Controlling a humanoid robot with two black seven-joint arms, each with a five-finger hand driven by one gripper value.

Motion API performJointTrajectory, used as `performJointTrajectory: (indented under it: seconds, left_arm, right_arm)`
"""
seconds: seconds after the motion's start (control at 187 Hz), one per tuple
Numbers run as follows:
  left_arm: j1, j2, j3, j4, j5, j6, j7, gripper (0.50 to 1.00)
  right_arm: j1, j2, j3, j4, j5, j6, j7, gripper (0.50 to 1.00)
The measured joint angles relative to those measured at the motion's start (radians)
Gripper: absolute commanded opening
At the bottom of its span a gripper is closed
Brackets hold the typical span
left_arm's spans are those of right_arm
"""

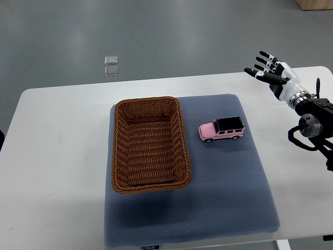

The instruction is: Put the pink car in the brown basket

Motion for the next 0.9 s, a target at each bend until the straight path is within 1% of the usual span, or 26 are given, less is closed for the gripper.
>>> performJointTrajectory:
  seconds: [0.391,0.9]
  left_arm:
    - [-0.001,0.0,-0.003,-0.001,-0.002,0.0,0.0,1.0]
    - [-0.001,0.0,-0.001,0.002,-0.002,0.0,0.0,1.0]
  right_arm:
    - [0.001,0.016,0.0,0.001,-0.002,0.0,0.001,0.913]
    - [0.005,-0.002,-0.019,0.017,-0.017,0.003,0.0,0.913]
